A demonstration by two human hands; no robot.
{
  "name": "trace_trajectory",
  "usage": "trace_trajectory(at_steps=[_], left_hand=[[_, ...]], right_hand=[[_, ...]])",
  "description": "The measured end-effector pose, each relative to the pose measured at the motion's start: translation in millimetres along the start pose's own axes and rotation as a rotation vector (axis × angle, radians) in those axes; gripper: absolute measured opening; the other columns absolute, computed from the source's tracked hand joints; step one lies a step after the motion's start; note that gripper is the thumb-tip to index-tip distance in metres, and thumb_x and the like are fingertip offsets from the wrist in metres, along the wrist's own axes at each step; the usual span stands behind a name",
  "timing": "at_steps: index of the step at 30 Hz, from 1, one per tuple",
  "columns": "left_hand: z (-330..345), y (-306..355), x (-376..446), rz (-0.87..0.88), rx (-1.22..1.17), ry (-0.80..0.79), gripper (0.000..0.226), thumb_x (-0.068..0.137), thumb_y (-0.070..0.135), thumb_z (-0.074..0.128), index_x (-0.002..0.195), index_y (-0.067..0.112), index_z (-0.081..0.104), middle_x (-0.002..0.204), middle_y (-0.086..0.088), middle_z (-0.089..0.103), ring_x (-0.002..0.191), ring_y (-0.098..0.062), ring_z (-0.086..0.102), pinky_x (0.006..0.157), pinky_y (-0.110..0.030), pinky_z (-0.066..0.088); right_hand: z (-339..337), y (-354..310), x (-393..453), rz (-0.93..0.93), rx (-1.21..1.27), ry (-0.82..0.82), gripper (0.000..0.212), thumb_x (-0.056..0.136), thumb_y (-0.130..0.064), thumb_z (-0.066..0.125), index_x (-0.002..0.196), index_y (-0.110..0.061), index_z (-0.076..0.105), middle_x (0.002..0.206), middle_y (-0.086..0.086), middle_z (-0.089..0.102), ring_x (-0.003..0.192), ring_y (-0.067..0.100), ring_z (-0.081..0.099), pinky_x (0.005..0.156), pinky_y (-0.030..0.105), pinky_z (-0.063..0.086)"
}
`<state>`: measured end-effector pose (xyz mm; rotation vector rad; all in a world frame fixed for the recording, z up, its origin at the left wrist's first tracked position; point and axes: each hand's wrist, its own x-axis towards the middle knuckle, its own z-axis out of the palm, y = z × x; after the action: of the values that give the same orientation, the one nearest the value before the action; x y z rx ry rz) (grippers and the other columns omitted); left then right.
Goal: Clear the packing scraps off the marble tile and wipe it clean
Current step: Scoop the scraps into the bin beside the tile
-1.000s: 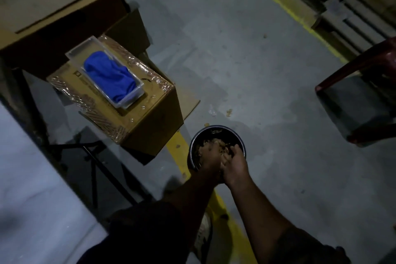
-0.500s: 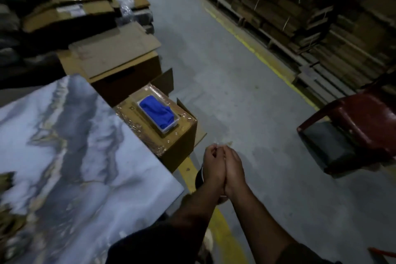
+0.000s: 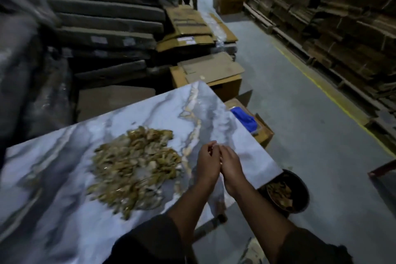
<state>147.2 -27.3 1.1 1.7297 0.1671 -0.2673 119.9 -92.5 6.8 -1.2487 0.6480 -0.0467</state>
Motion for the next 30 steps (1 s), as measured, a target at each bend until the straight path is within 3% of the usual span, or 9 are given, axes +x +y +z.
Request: trace_trajectory(at_steps=[3, 7, 11, 15, 18, 21, 23, 27, 30], left_hand=[[-63.1, -9.3, 4.4, 0.039, 0.012, 0.057, 0.028, 0.107, 0.024, 0.047, 0.127, 0.010, 0.062, 0.115, -0.007, 0.068, 0.098, -0.016, 0.067, 0.084, -0.028, 0.056], [-128.0, -22.0, 3.1, 0.026, 0.001, 0.138, 0.029, 0.106, 0.026, 0.050, 0.130, 0.013, 0.059, 0.119, -0.005, 0.066, 0.104, -0.018, 0.065, 0.092, -0.038, 0.056], [-177.3, -35.2, 1.8, 0.052, 0.057, 0.260, 0.020, 0.102, 0.025, 0.055, 0.120, 0.020, 0.062, 0.113, 0.002, 0.066, 0.104, -0.016, 0.065, 0.084, -0.030, 0.053], [-215.4, -51.6, 0.9, 0.121, 0.158, 0.450, 0.016, 0.099, 0.025, 0.059, 0.113, 0.023, 0.065, 0.111, 0.004, 0.066, 0.100, -0.015, 0.065, 0.085, -0.039, 0.057], [-238.8, -61.6, 1.6, 0.127, 0.236, 0.586, 0.014, 0.093, 0.017, 0.065, 0.105, 0.025, 0.066, 0.108, 0.003, 0.063, 0.096, -0.020, 0.064, 0.083, -0.047, 0.057], [-251.2, -66.3, 5.9, 0.124, 0.403, 0.565, 0.026, 0.087, 0.016, 0.072, 0.105, 0.032, 0.064, 0.109, 0.008, 0.058, 0.109, -0.017, 0.057, 0.092, -0.042, 0.053], [-252.7, -66.9, 13.2, 0.115, 0.565, 0.490, 0.031, 0.084, 0.018, 0.076, 0.111, 0.031, 0.066, 0.116, 0.006, 0.061, 0.120, -0.017, 0.050, 0.100, -0.037, 0.046], [-245.3, -69.3, 24.1, 0.111, 0.640, 0.381, 0.039, 0.084, 0.018, 0.076, 0.120, 0.031, 0.066, 0.122, 0.010, 0.061, 0.120, -0.015, 0.046, 0.099, -0.033, 0.042], [-241.2, -73.8, 26.7, 0.101, 0.675, 0.354, 0.037, 0.086, 0.021, 0.075, 0.120, 0.034, 0.066, 0.129, 0.013, 0.058, 0.125, -0.011, 0.042, 0.106, -0.036, 0.042]], right_hand=[[61.1, 18.4, -14.7, -0.001, -0.116, -0.087, 0.024, 0.107, -0.023, 0.046, 0.101, -0.010, 0.065, 0.101, 0.011, 0.069, 0.092, 0.019, 0.070, 0.071, 0.028, 0.053], [106.1, 32.4, -26.0, -0.002, -0.191, -0.183, 0.020, 0.105, -0.028, 0.052, 0.105, -0.016, 0.069, 0.100, 0.005, 0.076, 0.091, 0.017, 0.074, 0.071, 0.031, 0.059], [136.8, 48.6, -25.3, -0.135, -0.514, -0.207, 0.013, 0.099, -0.032, 0.061, 0.103, -0.020, 0.065, 0.107, 0.005, 0.069, 0.097, 0.019, 0.067, 0.085, 0.038, 0.058], [138.9, 63.4, -11.3, -0.444, -0.985, -0.253, 0.043, 0.090, -0.044, 0.070, 0.125, -0.021, 0.059, 0.125, 0.003, 0.051, 0.120, 0.018, 0.047, 0.102, 0.036, 0.045], [137.2, 74.3, 5.4, -0.603, -1.189, -0.287, 0.073, 0.080, -0.058, 0.072, 0.140, -0.024, 0.050, 0.141, 0.006, 0.044, 0.138, 0.026, 0.034, 0.114, 0.043, 0.035], [137.7, 85.9, 23.0, -0.574, -1.382, -0.374, 0.097, 0.070, -0.078, 0.064, 0.152, -0.035, 0.033, 0.162, 0.002, 0.025, 0.154, 0.028, 0.010, 0.123, 0.055, 0.012], [140.6, 94.9, 33.4, -0.591, -1.465, -0.424, 0.102, 0.066, -0.087, 0.055, 0.152, -0.043, 0.026, 0.164, 0.001, 0.020, 0.154, 0.027, 0.007, 0.121, 0.061, 0.008], [146.6, 109.5, 44.9, -0.611, -1.537, -0.499, 0.098, 0.064, -0.087, 0.051, 0.150, -0.049, 0.025, 0.163, 0.003, 0.021, 0.152, 0.031, 0.011, 0.115, 0.066, 0.016], [147.6, 113.6, 47.8, -0.673, -1.549, -0.491, 0.086, 0.063, -0.077, 0.056, 0.142, -0.046, 0.039, 0.156, 0.006, 0.031, 0.147, 0.034, 0.025, 0.109, 0.063, 0.028]])
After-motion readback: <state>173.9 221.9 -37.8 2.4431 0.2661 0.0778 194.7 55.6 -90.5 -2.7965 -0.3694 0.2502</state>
